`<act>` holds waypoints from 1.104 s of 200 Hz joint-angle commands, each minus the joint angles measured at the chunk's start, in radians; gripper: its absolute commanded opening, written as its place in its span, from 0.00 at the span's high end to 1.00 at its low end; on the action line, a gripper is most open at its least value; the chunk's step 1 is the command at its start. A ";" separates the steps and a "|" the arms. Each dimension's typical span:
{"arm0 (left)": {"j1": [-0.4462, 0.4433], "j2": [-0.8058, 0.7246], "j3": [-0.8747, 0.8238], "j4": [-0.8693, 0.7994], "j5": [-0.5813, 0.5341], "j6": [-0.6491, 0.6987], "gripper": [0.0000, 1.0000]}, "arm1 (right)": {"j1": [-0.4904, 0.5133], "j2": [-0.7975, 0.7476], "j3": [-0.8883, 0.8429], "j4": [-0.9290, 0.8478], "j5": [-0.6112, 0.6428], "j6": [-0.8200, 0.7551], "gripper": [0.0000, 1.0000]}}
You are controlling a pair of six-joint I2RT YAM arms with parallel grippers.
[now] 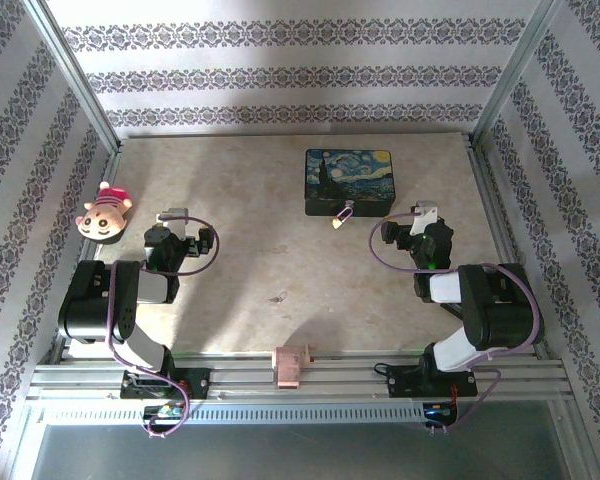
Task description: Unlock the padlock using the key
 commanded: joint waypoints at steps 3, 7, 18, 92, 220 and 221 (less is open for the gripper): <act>-0.007 0.002 0.016 0.026 -0.001 0.001 0.01 | -0.012 -0.007 0.019 0.003 -0.017 -0.010 0.02; -0.007 0.001 0.015 0.025 -0.001 0.001 0.01 | -0.012 -0.006 0.019 0.003 -0.017 -0.010 0.02; -0.008 0.001 0.015 0.026 0.000 0.000 0.01 | -0.013 -0.006 0.019 0.003 -0.017 -0.010 0.02; -0.008 0.002 0.015 0.026 0.000 0.000 0.01 | -0.012 -0.007 0.019 0.003 -0.017 -0.010 0.02; -0.007 0.002 0.017 0.026 -0.001 0.000 0.01 | -0.014 -0.007 0.019 0.002 0.000 -0.005 0.02; -0.006 0.002 0.017 0.025 -0.001 0.000 0.01 | -0.014 -0.007 0.019 0.002 0.001 -0.005 0.02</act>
